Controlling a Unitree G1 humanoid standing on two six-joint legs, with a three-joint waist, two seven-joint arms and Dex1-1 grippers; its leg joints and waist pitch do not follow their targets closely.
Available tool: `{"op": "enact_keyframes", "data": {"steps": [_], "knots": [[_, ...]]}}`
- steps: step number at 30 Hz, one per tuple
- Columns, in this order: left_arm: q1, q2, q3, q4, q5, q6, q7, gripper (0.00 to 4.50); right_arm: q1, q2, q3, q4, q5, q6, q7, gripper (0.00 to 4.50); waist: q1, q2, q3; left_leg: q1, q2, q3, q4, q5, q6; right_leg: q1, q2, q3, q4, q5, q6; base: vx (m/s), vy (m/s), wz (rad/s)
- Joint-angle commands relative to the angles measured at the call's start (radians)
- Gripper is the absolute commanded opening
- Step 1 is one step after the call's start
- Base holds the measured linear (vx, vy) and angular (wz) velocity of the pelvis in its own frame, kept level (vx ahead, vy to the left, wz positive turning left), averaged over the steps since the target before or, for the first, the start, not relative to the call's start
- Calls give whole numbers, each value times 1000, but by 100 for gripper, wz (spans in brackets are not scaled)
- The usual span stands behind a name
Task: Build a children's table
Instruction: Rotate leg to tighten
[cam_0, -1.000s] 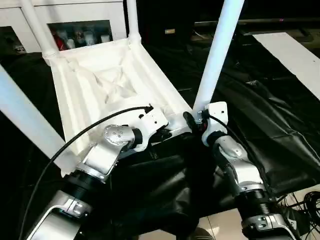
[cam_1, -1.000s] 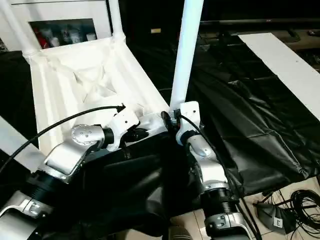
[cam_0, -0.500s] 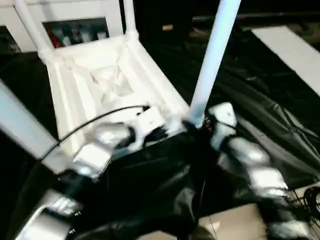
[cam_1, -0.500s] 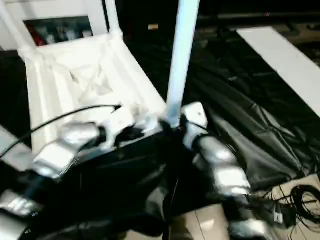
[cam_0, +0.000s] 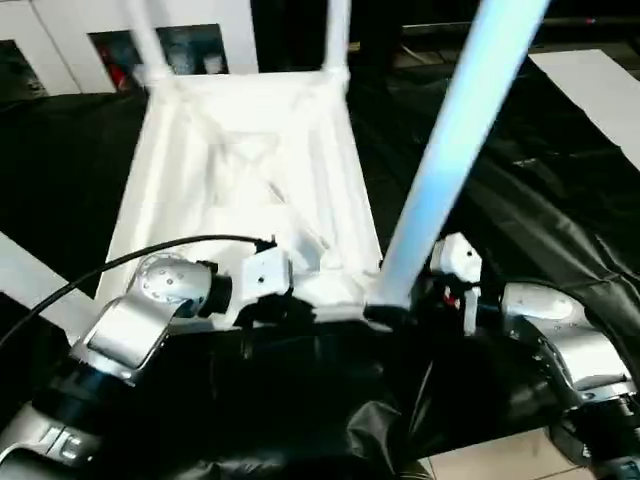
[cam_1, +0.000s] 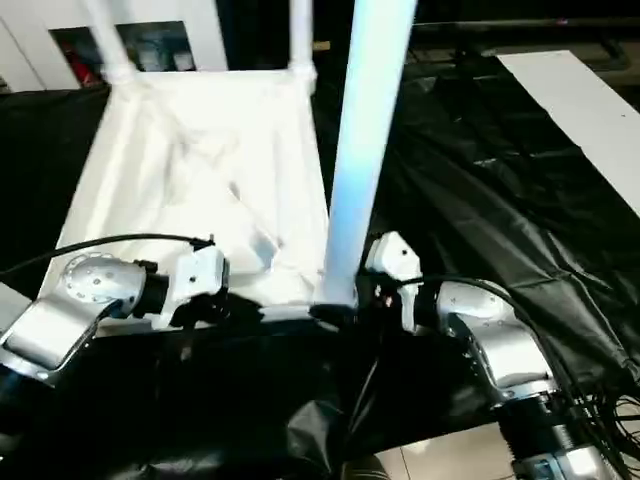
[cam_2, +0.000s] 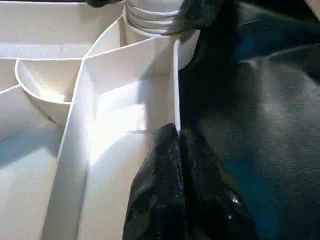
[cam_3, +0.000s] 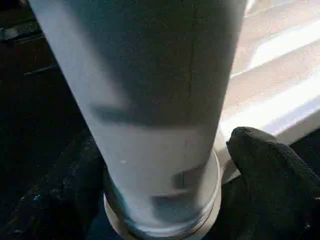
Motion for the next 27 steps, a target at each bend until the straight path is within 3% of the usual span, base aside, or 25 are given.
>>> {"op": "enact_keyframes", "data": {"steps": [1,4,8,12,15,17,20,23,26,27], "knots": [[33,11,-64,9,13,22,-42,0,-7,-12,10,5,-9,-9,23,402,-2,-6,-65,17,34,-4,-47,-80,112,55,-59,32,-35,-20,-294,0,0,0],[34,8,-55,15,12,21,-40,0,-21,-5,13,23,-16,-7,19,376,-4,-10,-64,18,32,-5,-47,-122,78,53,-61,36,-42,-115,-274,0,0,0],[33,6,-54,22,15,13,-39,0,-24,-15,22,26,-19,-12,26,336,-4,-12,-67,17,30,-5,-45,-135,61,50,-60,38,-43,-154,-252,0,0,0],[35,7,-53,27,19,12,-37,0,-30,-16,29,43,-25,-21,34,302,-3,-13,-74,15,28,-5,-40,-107,70,53,-58,37,-37,-111,-254,0,0,0],[36,8,-53,29,20,13,-35,0,-36,-11,27,60,-30,-29,39,280,-2,-4,-81,15,27,-6,-37,-86,78,56,-57,35,-29,-51,-274,0,0,0],[35,6,-54,36,21,12,-33,0,-39,-4,23,74,-35,-35,33,271,-3,-10,-83,14,26,-5,-35,-85,81,58,-56,35,-29,-40,-277,0,0,0],[24,-19,-52,76,35,20,1,0,-39,32,2,108,-44,-49,-40,267,-2,-7,-85,15,26,-6,-34,-86,83,57,-56,35,-29,-41,-281,0,0,0],[17,-36,-47,97,42,28,28,0,-42,53,-9,130,-55,-49,-92,265,-5,-10,-81,16,26,-7,-38,-146,49,54,-56,34,-41,-145,-266,0,0,0],[-2,-83,-36,146,58,49,100,0,-46,110,-32,172,-67,-49,-205,264,-7,-4,-78,21,25,-10,-42,-217,8,49,-58,34,-53,-280,-230,0,0,0],[-13,-107,-28,169,63,57,137,0,-46,140,-40,189,-73,-55,-259,264,-8,-9,-76,22,23,-12,-45,-252,-7,47,-59,34,-61,-361,-197,0,0,0]]}}
